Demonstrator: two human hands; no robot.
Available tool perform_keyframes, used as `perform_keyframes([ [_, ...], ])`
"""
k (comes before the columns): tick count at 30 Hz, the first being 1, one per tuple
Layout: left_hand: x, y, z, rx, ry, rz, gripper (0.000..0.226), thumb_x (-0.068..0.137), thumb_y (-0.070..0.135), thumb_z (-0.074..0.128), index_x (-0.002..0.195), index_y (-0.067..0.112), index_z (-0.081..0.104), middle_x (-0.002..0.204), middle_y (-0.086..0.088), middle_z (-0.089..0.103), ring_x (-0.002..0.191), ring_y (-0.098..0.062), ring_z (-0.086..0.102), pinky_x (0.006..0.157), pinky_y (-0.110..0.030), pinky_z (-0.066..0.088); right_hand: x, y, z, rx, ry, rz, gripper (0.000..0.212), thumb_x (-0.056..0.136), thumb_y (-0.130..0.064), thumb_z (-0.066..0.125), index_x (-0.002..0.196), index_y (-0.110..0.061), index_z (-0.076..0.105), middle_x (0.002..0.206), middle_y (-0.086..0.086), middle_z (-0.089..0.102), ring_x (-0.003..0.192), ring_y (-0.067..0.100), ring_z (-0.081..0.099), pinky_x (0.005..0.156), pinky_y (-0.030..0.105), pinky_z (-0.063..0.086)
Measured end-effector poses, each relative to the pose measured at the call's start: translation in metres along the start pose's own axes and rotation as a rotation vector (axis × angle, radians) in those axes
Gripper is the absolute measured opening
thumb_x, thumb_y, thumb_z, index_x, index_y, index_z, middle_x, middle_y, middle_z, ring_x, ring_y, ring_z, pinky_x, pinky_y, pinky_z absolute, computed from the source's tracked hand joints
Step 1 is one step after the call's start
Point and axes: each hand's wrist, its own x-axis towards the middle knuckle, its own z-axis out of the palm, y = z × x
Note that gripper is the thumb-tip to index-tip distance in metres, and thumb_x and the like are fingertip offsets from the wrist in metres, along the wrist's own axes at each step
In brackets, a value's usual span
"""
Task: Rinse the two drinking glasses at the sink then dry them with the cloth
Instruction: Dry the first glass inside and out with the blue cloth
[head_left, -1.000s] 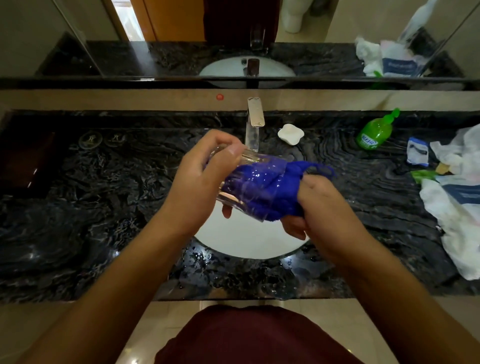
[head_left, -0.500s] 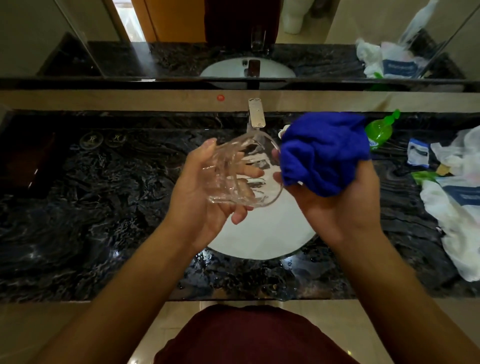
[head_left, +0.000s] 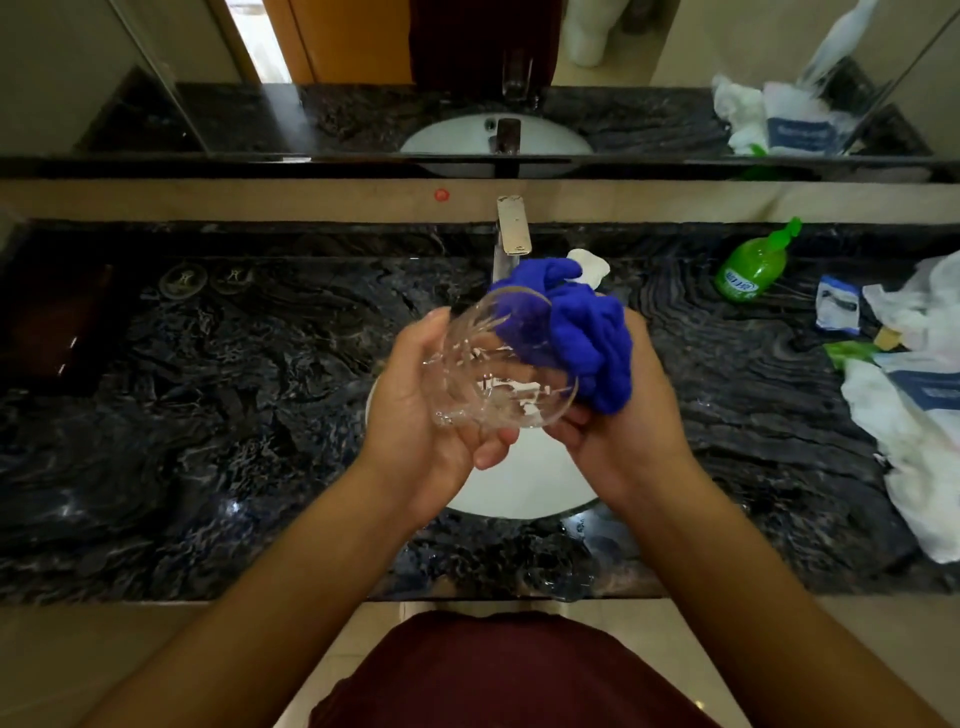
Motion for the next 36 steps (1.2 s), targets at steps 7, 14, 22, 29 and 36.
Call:
perform_keyframes([
  [7, 0.010, -0.013, -0.005, 0.542, 0.344, 0.557, 0.024, 0.103, 0.032, 0.044, 0.097, 0.020, 0.064, 0.092, 0.008, 0.067, 0.088, -0.012, 0.064, 0.080, -0.030, 0.050, -0.004, 0.003, -0.007, 0.069, -0.053, 0.081, 0.045, 0.100, -0.051, 0.035, 0.074, -0.019, 0.052, 0.052, 0.000, 0.034, 0.039, 0.011, 0.027, 0.034, 0.017, 0.023],
  [14, 0.009, -0.017, -0.023, 0.928, -0.013, 1.042, 0.091, 0.082, 0.075, 0.065, 0.141, 0.010, 0.040, 0.125, -0.019, 0.061, 0.115, -0.035, 0.064, 0.098, -0.052, 0.052, -0.009, 0.007, -0.001, 0.056, -0.048, 0.091, 0.035, 0.103, -0.040, 0.051, 0.083, -0.024, 0.074, 0.080, 0.009, 0.049, 0.059, 0.019, 0.036, 0.051, 0.020, 0.032],
  [22, -0.001, -0.019, -0.009, 0.456, 0.121, 0.609, 0.076, 0.076, 0.073, 0.069, 0.128, 0.018, 0.059, 0.104, -0.001, 0.066, 0.100, -0.016, 0.067, 0.087, -0.036, 0.056, -0.016, -0.008, 0.010, -0.470, 0.084, -0.356, 0.045, 0.105, -0.021, 0.049, 0.069, -0.040, 0.066, 0.055, -0.019, 0.061, 0.055, 0.000, 0.051, 0.061, 0.023, 0.043],
  [29, -0.005, -0.013, 0.007, 0.225, 0.140, 0.221, 0.074, 0.086, 0.067, 0.056, 0.128, 0.007, 0.065, 0.118, -0.024, 0.072, 0.111, -0.045, 0.069, 0.089, -0.060, 0.060, -0.015, -0.010, 0.006, -0.368, 0.051, -0.700, 0.019, 0.091, -0.031, 0.061, 0.109, -0.025, 0.057, 0.087, -0.013, 0.059, 0.074, 0.005, 0.057, 0.069, 0.025, 0.050],
  [36, 0.004, 0.013, 0.004, 0.136, 0.217, 0.275, 0.076, 0.090, 0.067, 0.051, 0.127, 0.003, 0.064, 0.114, -0.018, 0.073, 0.110, -0.039, 0.071, 0.098, -0.052, 0.056, -0.029, 0.023, -0.003, -0.775, -0.142, -0.768, 0.013, 0.091, -0.034, 0.060, 0.103, -0.029, 0.063, 0.085, -0.015, 0.062, 0.075, 0.011, 0.061, 0.071, 0.022, 0.049],
])
